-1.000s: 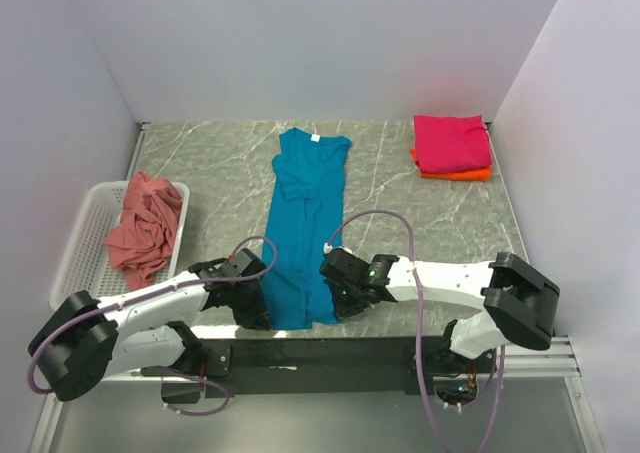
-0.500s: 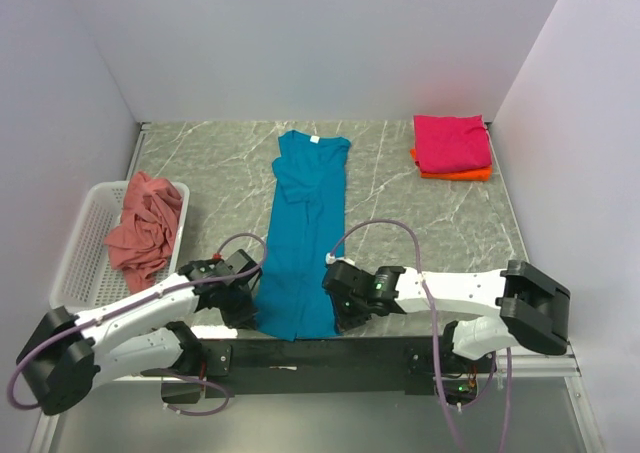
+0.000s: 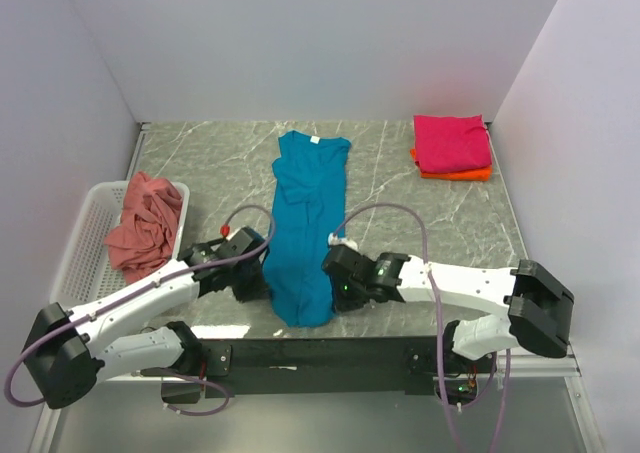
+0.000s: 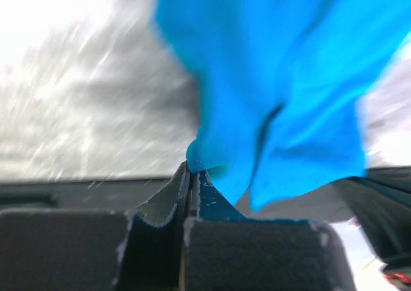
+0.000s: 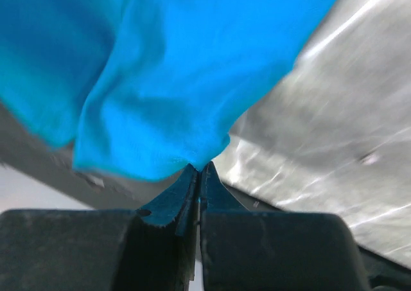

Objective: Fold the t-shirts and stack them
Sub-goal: Fold the tshirt

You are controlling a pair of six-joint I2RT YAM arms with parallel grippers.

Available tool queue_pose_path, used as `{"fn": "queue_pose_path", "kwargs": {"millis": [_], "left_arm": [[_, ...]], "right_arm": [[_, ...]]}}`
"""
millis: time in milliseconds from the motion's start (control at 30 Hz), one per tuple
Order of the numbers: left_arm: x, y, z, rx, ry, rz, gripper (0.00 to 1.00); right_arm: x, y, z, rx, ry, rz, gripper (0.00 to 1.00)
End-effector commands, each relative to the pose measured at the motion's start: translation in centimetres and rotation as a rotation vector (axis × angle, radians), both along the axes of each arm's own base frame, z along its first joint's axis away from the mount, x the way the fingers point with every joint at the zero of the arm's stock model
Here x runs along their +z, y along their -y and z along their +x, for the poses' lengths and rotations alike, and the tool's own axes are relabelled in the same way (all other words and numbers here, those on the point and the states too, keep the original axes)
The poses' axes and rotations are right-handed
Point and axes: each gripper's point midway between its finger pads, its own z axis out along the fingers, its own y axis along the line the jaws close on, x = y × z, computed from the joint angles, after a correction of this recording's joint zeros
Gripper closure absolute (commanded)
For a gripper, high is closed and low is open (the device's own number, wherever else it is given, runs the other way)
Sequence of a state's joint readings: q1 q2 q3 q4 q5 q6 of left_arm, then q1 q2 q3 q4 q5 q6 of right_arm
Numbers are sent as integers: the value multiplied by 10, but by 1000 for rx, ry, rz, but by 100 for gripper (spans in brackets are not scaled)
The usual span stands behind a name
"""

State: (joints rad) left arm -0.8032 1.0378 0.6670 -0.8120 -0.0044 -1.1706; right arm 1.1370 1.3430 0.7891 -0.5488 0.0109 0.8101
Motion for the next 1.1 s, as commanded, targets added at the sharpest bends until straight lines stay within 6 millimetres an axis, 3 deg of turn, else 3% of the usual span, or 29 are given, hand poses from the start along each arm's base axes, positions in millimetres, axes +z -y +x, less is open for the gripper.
{"fn": "queue_pose_path", "kwargs": {"millis": [0, 333, 533, 700, 733, 900, 1067], "left_arm": [[31, 10, 48, 13, 204, 16, 99], [73, 31, 142, 106, 454, 26, 99], [85, 31, 196, 165, 523, 43, 99], [88, 33, 226, 156, 540, 61, 99], [81, 34, 230, 150, 527, 72, 99], [82, 34, 253, 163, 534, 72, 99], [71, 24, 269, 192, 512, 121, 99]], "right_arm": [[23, 3, 43, -71, 118, 7, 100], [62, 4, 134, -142, 293, 7, 100], [61, 10, 182, -188, 327, -72, 100], [67, 13, 211, -230, 344, -59, 100], [69, 13, 219, -241, 351, -48, 100], [67, 7, 239, -223, 333, -24, 100], [62, 6, 261, -219, 318, -19, 100]]}}
